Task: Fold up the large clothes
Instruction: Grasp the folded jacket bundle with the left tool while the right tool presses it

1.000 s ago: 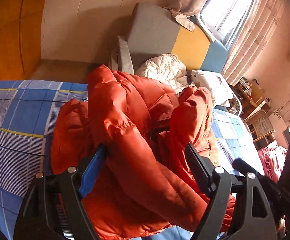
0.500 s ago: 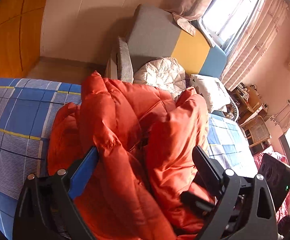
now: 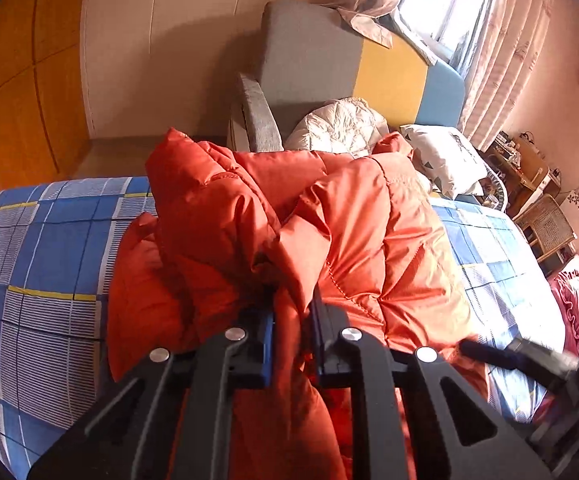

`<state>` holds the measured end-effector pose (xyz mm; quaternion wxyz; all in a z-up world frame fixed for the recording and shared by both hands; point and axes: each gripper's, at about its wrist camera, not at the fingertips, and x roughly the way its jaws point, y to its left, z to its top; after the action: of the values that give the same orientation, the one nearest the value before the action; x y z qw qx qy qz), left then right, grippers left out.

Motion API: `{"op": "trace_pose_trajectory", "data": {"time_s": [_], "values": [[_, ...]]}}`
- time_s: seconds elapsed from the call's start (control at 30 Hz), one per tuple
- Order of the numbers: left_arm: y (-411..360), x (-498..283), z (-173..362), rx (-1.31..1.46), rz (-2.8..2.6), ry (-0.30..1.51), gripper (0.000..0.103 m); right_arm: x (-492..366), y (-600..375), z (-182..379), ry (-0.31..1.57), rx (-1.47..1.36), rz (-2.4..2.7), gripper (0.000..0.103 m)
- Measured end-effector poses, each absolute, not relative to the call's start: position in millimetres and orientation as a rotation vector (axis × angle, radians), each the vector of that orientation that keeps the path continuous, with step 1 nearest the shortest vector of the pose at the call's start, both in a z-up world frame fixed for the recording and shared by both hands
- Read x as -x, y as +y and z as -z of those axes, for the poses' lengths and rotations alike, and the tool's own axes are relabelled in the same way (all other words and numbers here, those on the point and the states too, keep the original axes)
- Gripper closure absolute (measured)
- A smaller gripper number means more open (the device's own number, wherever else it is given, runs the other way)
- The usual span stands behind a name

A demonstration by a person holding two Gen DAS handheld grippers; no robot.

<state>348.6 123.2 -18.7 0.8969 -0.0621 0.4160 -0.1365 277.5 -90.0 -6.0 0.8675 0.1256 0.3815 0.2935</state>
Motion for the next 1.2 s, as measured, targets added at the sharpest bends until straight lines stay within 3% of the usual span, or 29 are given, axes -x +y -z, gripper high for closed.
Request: {"op": "trace_pose_trajectory", "data": {"time_s": [0.23,0.57,0.77,1.0,1.2], "values": [[160,-331,23,0.144,0.264,0.826,0.092,-309,-148,8,0.782,-0.333,-0.372,0.037],[189,-321,46,0.157,0.229,0.819,0.092,-334,-51,5,0.779,-0.108,-0.382,0.042],[207,-325,69,0.201,0.21,0.832,0.091,-355,-14,38,0.823,0.031,-0.353,0.041],[208,-332,94,0.233,0.207,0.839,0.091,-370,-7,72,0.863,0.046,-0.322,0.041],[212,-332,102,0.246,0.218,0.84,0.091,-374,-32,54,0.905,-0.062,-0.404,0.039]]}}
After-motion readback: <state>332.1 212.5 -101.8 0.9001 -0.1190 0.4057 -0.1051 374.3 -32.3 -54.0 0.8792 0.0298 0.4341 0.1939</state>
